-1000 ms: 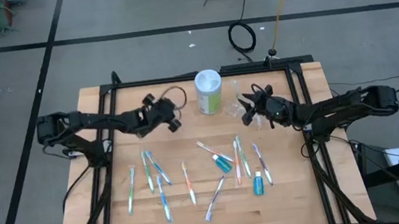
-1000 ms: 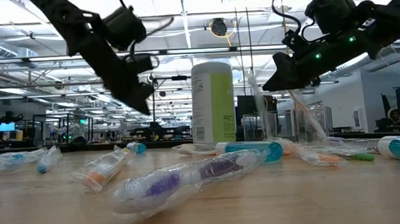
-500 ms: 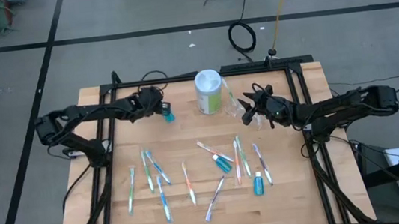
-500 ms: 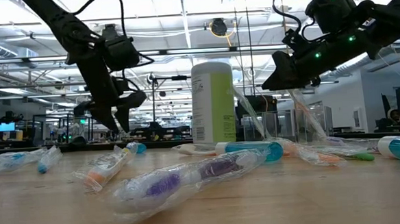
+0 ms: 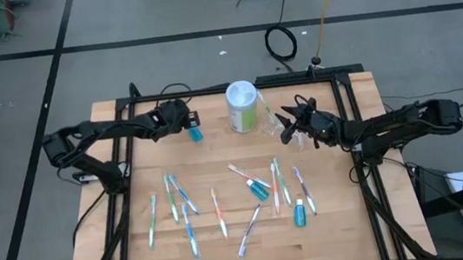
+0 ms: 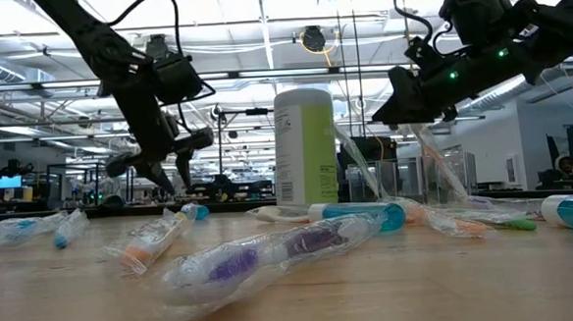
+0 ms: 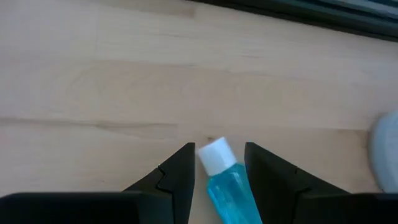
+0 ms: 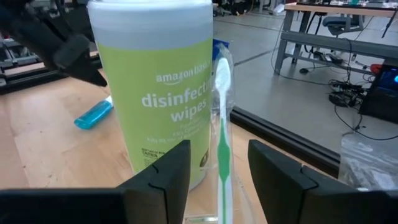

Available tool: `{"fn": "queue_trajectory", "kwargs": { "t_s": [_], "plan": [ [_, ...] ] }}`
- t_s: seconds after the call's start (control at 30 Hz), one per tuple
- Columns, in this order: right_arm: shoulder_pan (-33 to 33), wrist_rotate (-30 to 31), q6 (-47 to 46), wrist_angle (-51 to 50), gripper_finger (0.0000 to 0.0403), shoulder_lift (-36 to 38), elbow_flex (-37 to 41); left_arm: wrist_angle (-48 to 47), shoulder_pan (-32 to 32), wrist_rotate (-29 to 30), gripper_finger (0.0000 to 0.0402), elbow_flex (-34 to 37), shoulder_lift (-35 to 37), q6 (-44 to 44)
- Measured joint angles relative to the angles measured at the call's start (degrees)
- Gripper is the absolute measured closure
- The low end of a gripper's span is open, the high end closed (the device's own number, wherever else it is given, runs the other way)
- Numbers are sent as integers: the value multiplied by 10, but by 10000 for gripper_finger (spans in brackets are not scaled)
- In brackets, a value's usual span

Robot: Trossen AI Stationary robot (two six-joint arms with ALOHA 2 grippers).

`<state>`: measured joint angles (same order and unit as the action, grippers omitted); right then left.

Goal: Pick & Place toothbrushing station
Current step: Put the blue mouthwash into the transparent organizer

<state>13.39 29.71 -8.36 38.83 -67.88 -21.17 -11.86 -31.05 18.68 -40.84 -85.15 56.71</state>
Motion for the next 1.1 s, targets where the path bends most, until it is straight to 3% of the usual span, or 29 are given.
{"fn": "queue_trajectory", "kwargs": {
  "t_s": [0.33,0.57,0.7,0.87,1.0,1.1],
  "plan": [
    [0,-31,0,5,248,0,0,51,5,3,259,0,-91,56],
    [0,-31,0,9,249,0,0,90,5,-6,259,0,-95,41],
    [0,-30,5,8,248,0,0,110,6,-6,259,-1,-73,-84],
    [0,-30,7,8,249,0,0,138,28,-33,259,-2,-52,-365],
    [0,-30,7,11,251,0,0,150,52,-101,259,-3,-50,-486],
    [0,-30,7,12,251,0,0,130,66,-111,259,-3,-61,-549]
  ]
}}
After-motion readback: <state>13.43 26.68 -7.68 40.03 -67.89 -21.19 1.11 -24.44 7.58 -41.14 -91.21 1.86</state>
